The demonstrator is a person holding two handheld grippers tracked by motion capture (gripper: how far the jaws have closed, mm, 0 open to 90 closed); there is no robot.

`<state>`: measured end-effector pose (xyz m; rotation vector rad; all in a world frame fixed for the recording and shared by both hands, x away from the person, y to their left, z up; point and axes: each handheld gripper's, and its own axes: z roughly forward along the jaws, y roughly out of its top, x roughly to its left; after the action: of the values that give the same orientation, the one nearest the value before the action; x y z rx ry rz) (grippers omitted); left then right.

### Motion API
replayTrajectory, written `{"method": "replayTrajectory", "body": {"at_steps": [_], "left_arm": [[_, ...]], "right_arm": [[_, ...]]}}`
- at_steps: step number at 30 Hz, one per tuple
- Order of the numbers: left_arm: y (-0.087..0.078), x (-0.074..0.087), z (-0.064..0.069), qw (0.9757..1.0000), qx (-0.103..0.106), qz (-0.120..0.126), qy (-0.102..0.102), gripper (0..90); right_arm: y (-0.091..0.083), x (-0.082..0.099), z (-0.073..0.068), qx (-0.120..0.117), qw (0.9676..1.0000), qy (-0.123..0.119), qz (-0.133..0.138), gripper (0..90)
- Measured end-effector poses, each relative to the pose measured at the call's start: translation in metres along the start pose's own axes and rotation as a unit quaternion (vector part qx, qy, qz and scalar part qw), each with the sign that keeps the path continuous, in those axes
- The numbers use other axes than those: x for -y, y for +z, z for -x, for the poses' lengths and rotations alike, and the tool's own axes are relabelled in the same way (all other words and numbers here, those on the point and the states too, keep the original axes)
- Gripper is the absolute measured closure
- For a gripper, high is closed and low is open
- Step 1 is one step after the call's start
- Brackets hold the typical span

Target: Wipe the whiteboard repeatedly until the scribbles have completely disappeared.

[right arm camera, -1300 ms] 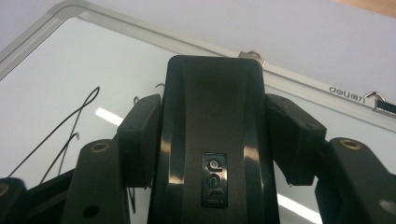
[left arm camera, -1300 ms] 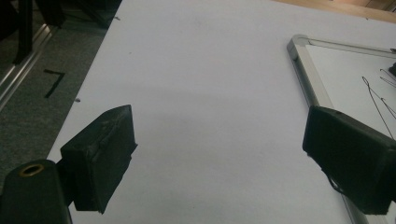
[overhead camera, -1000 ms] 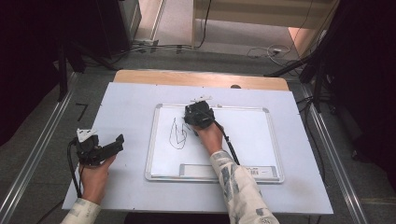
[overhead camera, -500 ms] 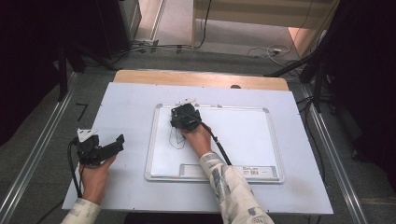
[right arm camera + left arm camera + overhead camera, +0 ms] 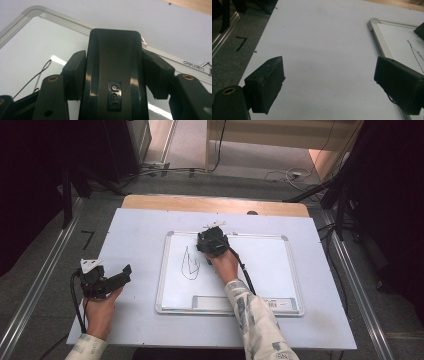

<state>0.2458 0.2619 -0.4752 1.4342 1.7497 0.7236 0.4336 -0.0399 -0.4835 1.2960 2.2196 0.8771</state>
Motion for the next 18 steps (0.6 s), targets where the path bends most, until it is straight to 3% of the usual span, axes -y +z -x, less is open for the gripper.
{"method": "replayTrajectory", "body": {"at_steps": [5, 13, 15, 18], "left_arm": [[0.002, 0.000, 0.001, 1.0000, -0.001, -0.002, 0.002, 9.6], [0.003, -0.001, 0.003, 1.0000, 0.000, -0.002, 0.004, 9.7], [0.002, -0.001, 0.002, 1.0000, 0.000, -0.001, 0.002, 9.6], [0.001, 0.000, 0.001, 1.0000, -0.001, 0.000, 0.001, 9.6]], "right_arm": [[0.001, -0.001, -0.002, 0.003, 1.0000, -0.002, 0.002, 37.8], [-0.005, 0.002, -0.023, -0.039, 0.9983, -0.040, -0.018, 36.9], [-0.007, 0.004, -0.023, -0.044, 0.9979, -0.045, -0.019, 36.8], [-0.009, 0.006, -0.017, -0.029, 0.9988, -0.033, -0.021, 36.8]]}}
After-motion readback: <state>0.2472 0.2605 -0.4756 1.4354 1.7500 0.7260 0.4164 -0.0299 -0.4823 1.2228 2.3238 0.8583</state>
